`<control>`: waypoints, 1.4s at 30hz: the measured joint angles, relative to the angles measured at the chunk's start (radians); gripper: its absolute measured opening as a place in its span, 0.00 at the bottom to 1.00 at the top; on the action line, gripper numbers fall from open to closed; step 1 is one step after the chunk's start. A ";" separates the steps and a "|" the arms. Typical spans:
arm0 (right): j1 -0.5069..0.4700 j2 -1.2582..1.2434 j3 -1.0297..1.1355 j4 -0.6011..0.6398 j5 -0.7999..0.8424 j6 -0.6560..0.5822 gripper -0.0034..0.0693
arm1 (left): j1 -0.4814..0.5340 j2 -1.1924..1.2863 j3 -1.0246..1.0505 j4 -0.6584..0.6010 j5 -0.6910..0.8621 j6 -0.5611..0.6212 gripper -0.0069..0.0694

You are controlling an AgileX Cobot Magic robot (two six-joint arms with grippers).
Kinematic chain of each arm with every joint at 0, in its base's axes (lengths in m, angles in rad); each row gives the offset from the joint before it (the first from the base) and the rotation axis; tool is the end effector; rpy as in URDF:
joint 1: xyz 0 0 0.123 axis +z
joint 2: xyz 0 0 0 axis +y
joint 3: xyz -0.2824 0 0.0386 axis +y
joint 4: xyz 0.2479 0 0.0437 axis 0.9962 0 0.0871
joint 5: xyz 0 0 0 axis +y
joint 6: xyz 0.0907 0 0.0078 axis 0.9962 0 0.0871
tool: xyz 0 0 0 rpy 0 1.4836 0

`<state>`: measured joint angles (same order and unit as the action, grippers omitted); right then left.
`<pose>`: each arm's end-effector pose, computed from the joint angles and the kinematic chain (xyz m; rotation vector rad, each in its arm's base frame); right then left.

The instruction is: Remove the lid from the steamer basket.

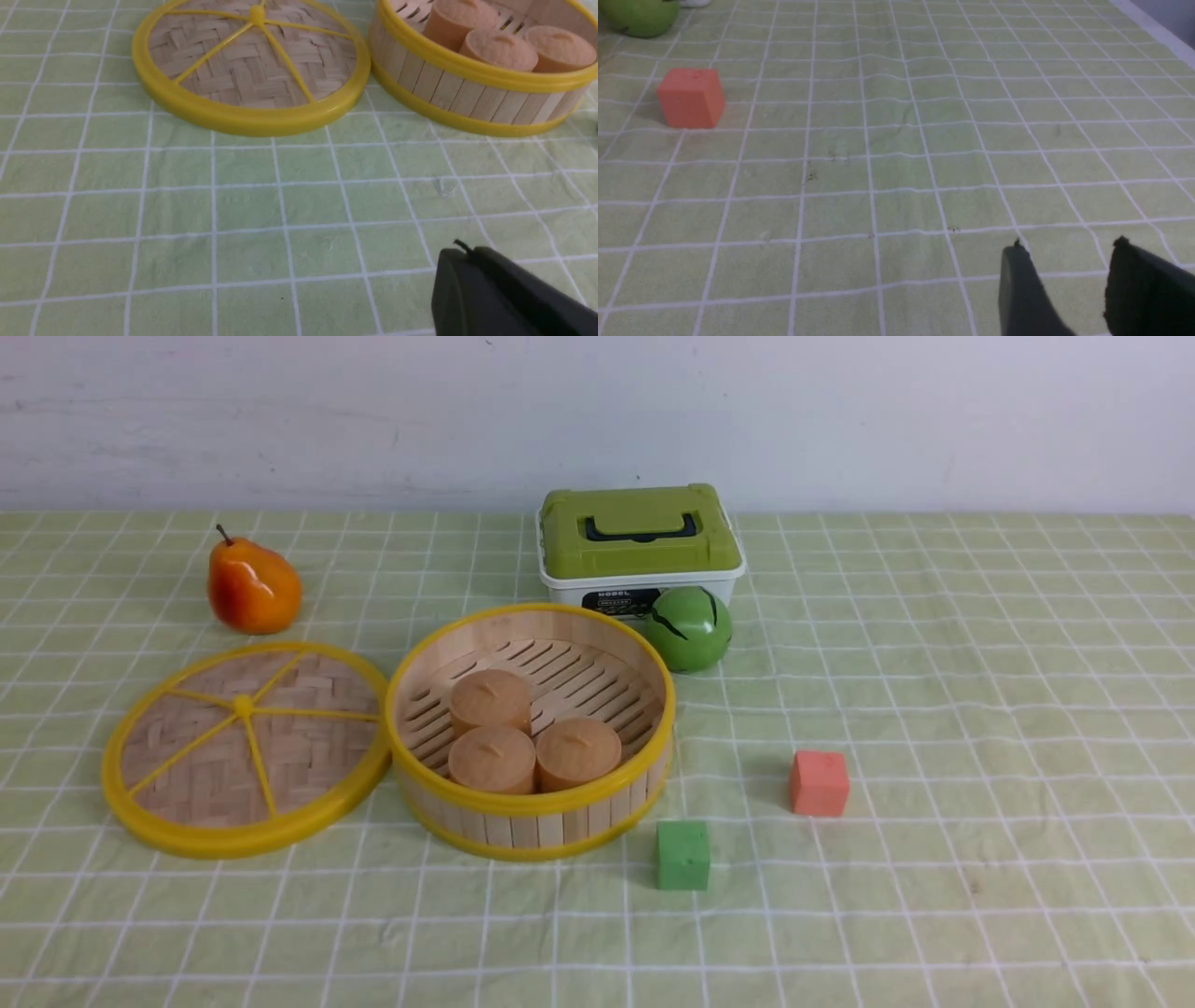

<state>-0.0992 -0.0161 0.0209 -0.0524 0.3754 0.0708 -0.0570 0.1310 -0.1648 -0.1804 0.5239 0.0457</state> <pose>0.0518 -0.0069 0.1732 0.1262 1.8596 -0.0713 0.0544 -0.0113 0.2151 0.0059 1.9702 -0.1982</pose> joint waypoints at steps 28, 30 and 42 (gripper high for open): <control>0.000 0.000 0.000 0.000 0.000 0.000 0.38 | -0.012 -0.142 0.194 0.105 -0.139 -0.102 0.07; 0.000 0.000 0.000 0.000 0.000 0.000 0.38 | -0.012 -0.142 0.194 0.100 -0.139 -0.101 0.07; 0.000 0.000 0.000 0.000 0.000 0.000 0.38 | -0.012 -0.142 0.194 0.095 -0.139 -0.098 0.08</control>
<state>-0.0992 -0.0161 0.0209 -0.0524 0.3754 0.0708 -0.0685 -0.0110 0.0290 -0.0858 0.3847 -0.0521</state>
